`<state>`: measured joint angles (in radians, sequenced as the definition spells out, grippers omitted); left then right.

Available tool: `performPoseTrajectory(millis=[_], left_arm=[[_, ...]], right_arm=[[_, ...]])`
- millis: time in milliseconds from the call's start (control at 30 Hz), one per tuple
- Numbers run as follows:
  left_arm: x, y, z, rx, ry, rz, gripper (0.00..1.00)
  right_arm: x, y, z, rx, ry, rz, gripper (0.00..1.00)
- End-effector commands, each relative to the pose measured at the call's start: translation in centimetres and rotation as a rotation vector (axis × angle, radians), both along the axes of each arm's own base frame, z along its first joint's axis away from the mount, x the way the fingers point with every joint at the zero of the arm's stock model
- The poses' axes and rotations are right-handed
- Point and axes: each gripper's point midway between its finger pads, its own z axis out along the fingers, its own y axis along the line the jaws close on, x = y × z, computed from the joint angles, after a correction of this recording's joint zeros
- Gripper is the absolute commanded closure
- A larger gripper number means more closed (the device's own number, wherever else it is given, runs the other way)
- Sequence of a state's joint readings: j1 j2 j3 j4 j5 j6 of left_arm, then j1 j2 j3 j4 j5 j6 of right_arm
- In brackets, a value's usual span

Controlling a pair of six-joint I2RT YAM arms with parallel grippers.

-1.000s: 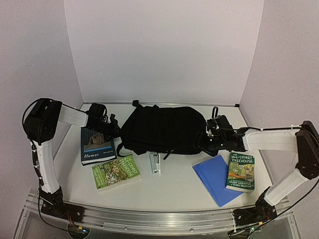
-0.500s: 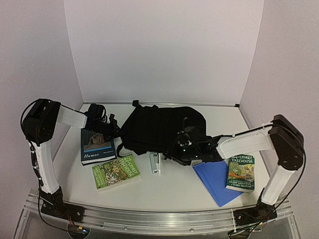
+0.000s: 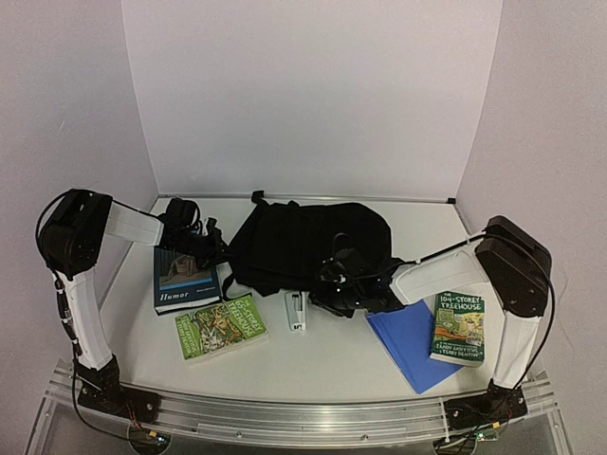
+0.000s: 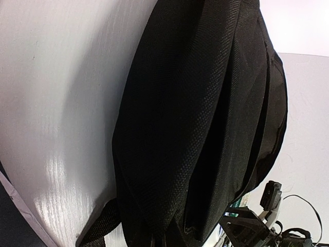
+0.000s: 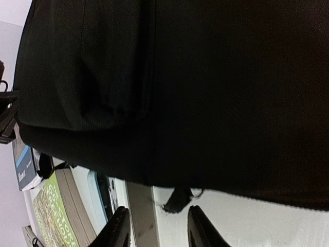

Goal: Pack the student bag
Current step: Adjust the student bag at the center of the board.

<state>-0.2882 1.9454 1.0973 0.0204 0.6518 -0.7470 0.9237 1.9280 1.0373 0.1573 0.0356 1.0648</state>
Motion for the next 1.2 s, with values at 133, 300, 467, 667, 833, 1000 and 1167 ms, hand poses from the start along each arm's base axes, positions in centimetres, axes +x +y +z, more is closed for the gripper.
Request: performPoseTrajectory(millis=[133, 300, 467, 667, 833, 1000, 1167], left_arm=[[0.9, 0.0, 3.3, -0.011, -0.094, 0.007, 1.00], [2.0, 0.6, 3.6, 0.059, -0.125, 0.021, 1.00], [4.8, 2.6, 4.4, 0.157, -0.180, 0.067, 1.00], [9.9, 4.7, 5.2, 0.219, -0.279, 0.097, 1.00], [13.8, 4.1, 5.2, 0.256, -0.347, 0.053, 1.00], [15.7, 3.8, 6.6, 0.265, -0.391, 0.051, 0.87], [12.9, 4.0, 8.8, 0.251, -0.367, 0.090, 0.37]], right_arm=[[1.7, 0.2, 0.3, -0.003, -0.049, -0.068, 0.83], [0.9, -0.5, 0.8, 0.010, -0.040, -0.060, 0.96], [-0.5, -1.4, 1.6, 0.024, -0.024, -0.037, 1.00], [-2.4, -3.4, 3.3, 0.029, -0.020, -0.018, 1.00], [-3.4, -4.1, 3.5, 0.013, -0.011, 0.019, 1.00], [-4.2, -3.2, 3.0, 0.016, 0.020, 0.088, 1.00], [-4.2, -1.2, 3.9, 0.035, 0.002, 0.172, 1.00]])
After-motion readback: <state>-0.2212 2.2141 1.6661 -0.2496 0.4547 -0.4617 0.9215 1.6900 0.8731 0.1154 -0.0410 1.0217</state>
